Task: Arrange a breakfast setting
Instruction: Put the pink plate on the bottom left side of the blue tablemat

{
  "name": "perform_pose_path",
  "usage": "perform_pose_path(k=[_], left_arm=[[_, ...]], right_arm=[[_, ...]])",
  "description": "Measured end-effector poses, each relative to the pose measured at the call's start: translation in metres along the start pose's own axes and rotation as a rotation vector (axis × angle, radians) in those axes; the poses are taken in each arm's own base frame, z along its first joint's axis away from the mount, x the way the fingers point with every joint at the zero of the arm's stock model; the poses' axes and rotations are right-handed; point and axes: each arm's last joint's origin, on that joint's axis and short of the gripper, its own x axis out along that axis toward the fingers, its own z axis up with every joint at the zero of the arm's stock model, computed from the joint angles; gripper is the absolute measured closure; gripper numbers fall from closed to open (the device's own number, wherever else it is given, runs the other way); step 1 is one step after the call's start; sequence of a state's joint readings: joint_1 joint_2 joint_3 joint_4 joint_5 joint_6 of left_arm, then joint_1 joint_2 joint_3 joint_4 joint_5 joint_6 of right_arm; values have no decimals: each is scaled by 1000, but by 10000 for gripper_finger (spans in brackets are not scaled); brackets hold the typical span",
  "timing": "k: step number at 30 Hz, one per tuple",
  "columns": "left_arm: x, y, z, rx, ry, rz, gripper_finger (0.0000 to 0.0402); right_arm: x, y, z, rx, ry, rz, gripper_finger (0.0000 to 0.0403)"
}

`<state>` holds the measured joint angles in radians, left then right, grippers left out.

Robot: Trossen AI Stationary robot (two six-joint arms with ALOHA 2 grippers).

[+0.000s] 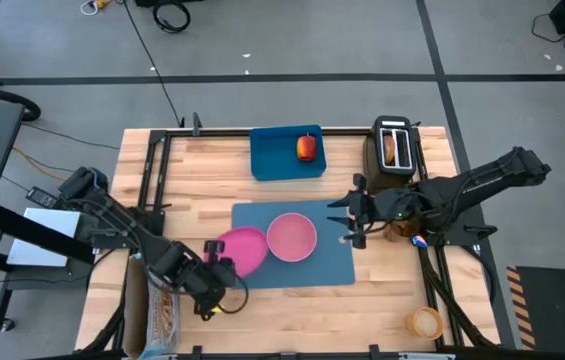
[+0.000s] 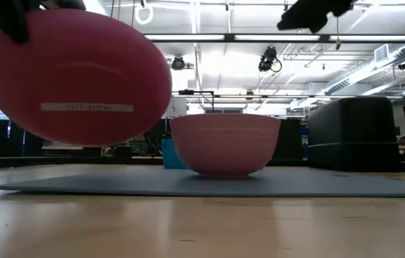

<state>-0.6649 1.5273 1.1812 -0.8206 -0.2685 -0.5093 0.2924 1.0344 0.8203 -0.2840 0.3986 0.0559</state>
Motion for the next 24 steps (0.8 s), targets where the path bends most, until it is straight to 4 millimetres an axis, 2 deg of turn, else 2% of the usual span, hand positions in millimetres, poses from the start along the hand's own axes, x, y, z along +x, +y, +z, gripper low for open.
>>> perform_pose_path(k=[3,8,13,18,24], left_arm=[[15,-12,1,39,15,-43,385],[34,-31,-9,96,88,-62,385],[47,-45,-9,187,32,-64,384],[60,-53,-5,277,-15,-88,362],[62,-52,-5,287,-8,-84,353]], right_arm=[[-5,6,4,-12,-13,3,253],[-7,14,3,-35,-14,8,253],[-6,18,2,-38,-12,1,253],[4,24,-3,-2,30,25,253],[26,39,-22,-3,146,51,253]])
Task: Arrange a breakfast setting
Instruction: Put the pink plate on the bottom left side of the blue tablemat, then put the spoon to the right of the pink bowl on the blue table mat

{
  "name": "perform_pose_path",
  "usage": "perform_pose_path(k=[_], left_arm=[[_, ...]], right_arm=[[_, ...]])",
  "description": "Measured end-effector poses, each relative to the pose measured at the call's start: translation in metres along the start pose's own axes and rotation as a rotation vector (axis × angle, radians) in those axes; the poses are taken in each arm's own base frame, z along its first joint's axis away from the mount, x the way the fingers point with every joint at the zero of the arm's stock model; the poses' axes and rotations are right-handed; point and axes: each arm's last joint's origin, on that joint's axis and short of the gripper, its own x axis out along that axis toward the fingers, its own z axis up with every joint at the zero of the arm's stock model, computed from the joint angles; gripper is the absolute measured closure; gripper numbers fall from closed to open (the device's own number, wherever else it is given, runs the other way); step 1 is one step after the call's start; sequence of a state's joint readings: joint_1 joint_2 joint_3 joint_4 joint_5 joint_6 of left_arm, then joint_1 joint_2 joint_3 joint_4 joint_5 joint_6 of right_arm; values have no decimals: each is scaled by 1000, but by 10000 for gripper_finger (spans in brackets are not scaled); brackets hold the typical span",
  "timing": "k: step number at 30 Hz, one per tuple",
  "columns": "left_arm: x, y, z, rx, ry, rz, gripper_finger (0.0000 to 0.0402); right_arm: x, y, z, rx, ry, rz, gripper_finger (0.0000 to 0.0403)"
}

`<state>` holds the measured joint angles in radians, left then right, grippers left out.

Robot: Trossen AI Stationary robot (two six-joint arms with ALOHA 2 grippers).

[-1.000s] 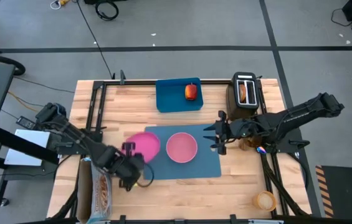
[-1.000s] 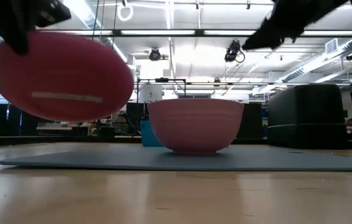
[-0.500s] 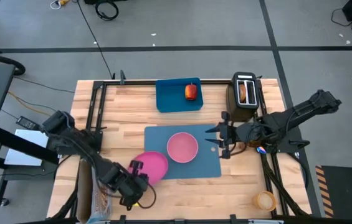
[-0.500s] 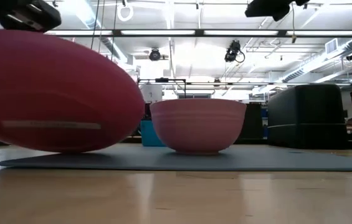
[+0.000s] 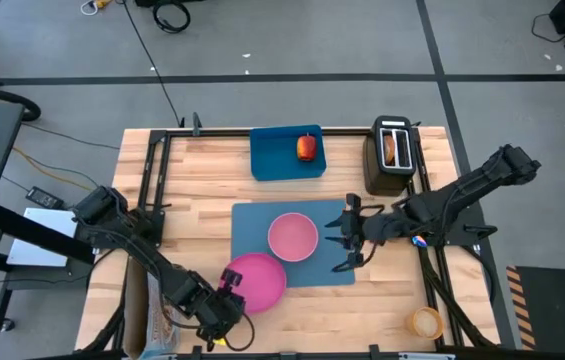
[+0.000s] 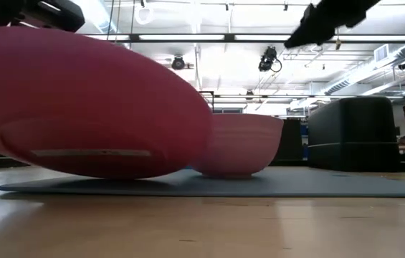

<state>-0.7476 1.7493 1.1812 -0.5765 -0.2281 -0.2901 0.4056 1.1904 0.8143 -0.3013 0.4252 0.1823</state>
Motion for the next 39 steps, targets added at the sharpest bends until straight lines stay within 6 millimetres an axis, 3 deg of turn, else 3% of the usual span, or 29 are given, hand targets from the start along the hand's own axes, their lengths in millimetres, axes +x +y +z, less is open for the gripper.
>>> perform_pose_path(k=[9,22,33,39], left_arm=[[10,11,-2,-32,51,26,350],[9,14,4,-89,21,-18,342],[-52,37,10,-170,-163,86,324],[-57,51,15,-162,-233,179,324]], right_arm=[[31,19,-18,-41,128,1,253],[34,25,-22,-59,146,9,253],[72,24,-45,55,310,-28,253],[84,17,-51,186,343,-90,253]])
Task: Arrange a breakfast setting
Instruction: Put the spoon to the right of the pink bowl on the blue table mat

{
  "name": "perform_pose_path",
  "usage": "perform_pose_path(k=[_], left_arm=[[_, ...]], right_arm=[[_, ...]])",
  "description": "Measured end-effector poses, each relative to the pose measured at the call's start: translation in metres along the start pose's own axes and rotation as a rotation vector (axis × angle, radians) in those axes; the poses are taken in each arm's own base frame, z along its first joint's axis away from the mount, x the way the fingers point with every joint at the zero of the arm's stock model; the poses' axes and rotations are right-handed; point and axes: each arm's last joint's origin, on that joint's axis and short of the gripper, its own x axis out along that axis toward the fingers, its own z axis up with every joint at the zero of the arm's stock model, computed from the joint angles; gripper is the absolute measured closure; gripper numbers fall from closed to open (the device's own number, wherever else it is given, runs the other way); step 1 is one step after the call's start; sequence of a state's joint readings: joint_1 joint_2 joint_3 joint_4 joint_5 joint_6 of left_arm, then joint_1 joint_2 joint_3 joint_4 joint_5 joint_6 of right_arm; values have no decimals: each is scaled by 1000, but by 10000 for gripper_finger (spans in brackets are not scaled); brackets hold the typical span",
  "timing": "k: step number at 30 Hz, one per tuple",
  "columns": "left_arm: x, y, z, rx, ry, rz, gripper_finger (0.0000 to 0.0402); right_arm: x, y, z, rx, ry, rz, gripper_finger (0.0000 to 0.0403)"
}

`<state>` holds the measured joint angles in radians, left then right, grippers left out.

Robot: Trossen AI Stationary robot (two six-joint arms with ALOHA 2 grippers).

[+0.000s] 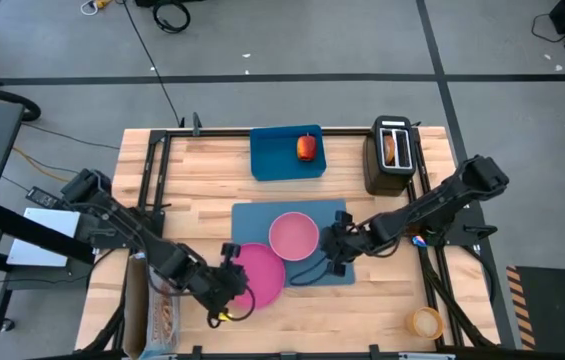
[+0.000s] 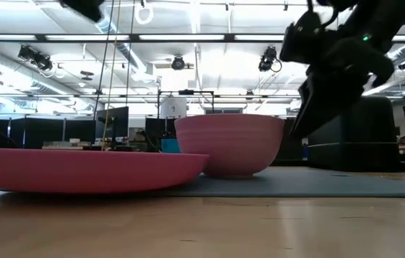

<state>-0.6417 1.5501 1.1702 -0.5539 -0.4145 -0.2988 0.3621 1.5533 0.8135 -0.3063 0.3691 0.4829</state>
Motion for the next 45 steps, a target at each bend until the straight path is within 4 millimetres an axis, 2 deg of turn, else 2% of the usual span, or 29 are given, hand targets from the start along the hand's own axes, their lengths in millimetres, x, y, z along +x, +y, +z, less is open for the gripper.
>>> perform_pose_path(k=[8,15,22,25,30,36,38,42,45], left_arm=[[10,18,13,-13,-70,29,324],[13,28,15,-24,-69,54,324],[16,52,19,-44,-67,130,324],[19,63,21,-51,-69,158,324],[21,73,26,-45,-100,177,324],[24,83,33,-67,-153,193,324],[24,84,37,-72,-188,196,324],[23,84,42,-53,-235,177,324],[23,83,42,-49,-241,157,324]], right_arm=[[-3,-13,10,59,-36,-14,253],[-10,-19,8,-29,42,7,253],[-68,-34,27,-55,156,-119,253],[-90,-42,28,-53,164,-142,253],[-121,-53,17,-15,173,-141,253],[-152,-51,1,78,213,20,238],[-155,-50,-6,134,270,29,220],[-158,-52,-22,240,461,-99,187],[-163,-51,-34,221,625,-137,180]])
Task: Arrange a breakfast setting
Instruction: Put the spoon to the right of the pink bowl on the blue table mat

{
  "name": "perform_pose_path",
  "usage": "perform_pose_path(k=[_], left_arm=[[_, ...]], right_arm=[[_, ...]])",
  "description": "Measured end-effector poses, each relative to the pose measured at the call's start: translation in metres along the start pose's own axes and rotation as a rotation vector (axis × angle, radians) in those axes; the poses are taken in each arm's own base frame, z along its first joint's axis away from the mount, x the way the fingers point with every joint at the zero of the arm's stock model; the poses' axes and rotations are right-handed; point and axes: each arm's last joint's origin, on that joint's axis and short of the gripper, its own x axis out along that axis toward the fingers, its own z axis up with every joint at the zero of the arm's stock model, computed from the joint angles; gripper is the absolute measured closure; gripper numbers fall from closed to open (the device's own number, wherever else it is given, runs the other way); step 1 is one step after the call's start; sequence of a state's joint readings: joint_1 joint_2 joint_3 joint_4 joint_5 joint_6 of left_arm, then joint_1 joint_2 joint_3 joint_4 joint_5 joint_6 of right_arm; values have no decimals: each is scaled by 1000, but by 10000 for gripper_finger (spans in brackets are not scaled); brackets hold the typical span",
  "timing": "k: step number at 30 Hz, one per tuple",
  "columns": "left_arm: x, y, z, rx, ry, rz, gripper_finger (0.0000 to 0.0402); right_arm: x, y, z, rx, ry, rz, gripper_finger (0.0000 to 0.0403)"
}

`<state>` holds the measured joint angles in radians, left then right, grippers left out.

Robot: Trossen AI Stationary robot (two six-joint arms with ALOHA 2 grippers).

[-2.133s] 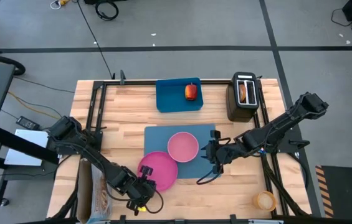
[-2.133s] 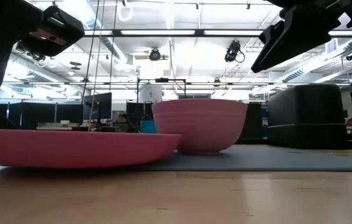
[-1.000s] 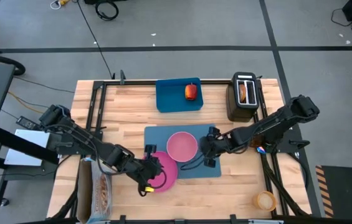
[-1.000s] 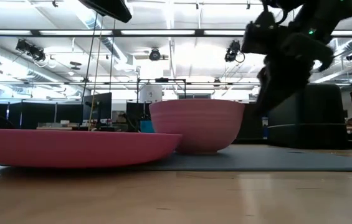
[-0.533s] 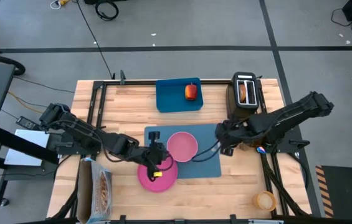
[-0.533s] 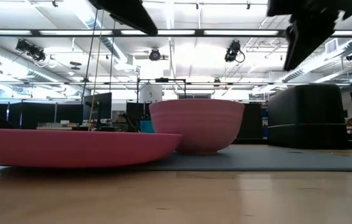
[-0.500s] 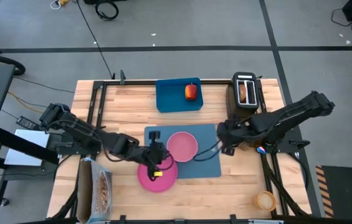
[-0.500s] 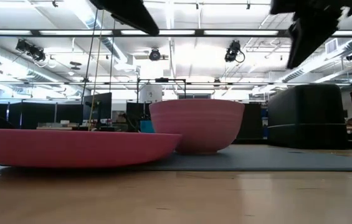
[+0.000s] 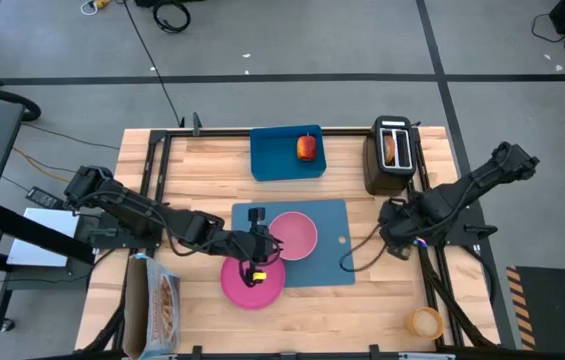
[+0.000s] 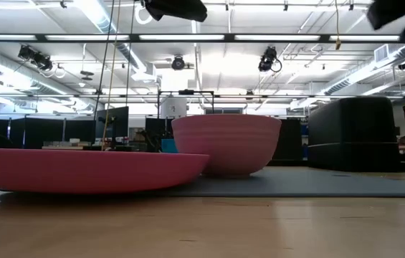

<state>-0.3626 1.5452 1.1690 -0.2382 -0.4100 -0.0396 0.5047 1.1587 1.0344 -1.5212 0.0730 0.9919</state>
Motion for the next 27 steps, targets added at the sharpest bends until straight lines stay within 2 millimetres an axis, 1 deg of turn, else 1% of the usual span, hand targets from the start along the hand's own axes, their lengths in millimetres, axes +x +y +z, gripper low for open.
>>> perform_pose_path(k=[2,7,12,16,19,23,27], left_arm=[[0,0,0,5,2,-2,324],[0,0,-3,25,30,-5,324],[0,0,-5,34,50,-7,324],[0,0,-7,40,64,-6,324],[0,0,-7,39,65,-6,324],[0,0,-7,43,69,-5,324],[0,1,-7,57,67,-3,324]], right_arm=[[0,2,-6,-46,33,4,182],[-1,13,-23,-225,40,17,191],[2,24,-44,-393,-5,-90,192],[7,35,-57,-493,-46,-149,193],[12,43,-65,-520,-47,-182,193],[18,53,-76,-528,-97,-238,193],[30,56,-81,-521,-102,-298,193]])
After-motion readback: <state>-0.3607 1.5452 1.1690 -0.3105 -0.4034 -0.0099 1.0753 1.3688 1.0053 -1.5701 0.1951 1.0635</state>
